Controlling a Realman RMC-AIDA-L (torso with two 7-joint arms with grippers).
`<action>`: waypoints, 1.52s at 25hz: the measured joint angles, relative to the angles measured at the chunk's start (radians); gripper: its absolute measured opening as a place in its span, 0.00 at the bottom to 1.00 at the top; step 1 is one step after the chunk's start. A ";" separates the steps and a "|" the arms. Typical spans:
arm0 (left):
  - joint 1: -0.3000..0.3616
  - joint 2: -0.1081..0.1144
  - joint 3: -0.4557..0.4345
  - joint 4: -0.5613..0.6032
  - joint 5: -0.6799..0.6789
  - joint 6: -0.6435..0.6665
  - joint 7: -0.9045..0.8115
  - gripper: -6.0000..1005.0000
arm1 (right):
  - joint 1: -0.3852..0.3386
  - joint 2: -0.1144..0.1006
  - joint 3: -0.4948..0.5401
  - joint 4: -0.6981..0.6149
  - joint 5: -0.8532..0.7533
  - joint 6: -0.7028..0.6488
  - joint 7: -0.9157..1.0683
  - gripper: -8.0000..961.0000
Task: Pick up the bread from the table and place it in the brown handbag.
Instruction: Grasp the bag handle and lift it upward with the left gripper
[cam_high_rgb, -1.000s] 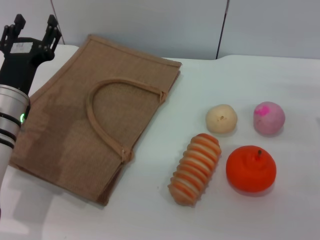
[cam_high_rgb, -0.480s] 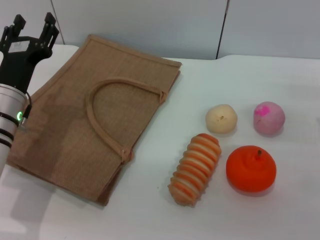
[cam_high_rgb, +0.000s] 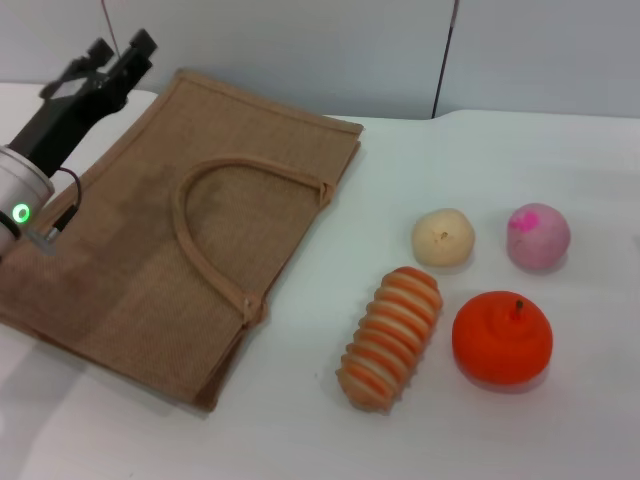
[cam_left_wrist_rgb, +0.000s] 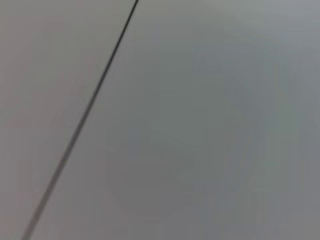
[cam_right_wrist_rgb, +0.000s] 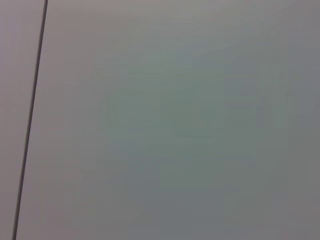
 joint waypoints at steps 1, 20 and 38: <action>-0.012 0.000 0.000 -0.038 0.042 -0.001 -0.071 0.75 | 0.000 0.000 0.000 0.000 0.000 0.000 0.000 0.93; -0.311 0.008 0.002 -0.481 1.103 -0.130 -0.959 0.75 | 0.000 0.000 0.000 0.004 0.000 -0.002 0.000 0.93; -0.361 0.005 0.001 -0.409 1.217 -0.259 -1.008 0.74 | 0.007 0.000 0.000 0.006 0.000 -0.002 0.000 0.93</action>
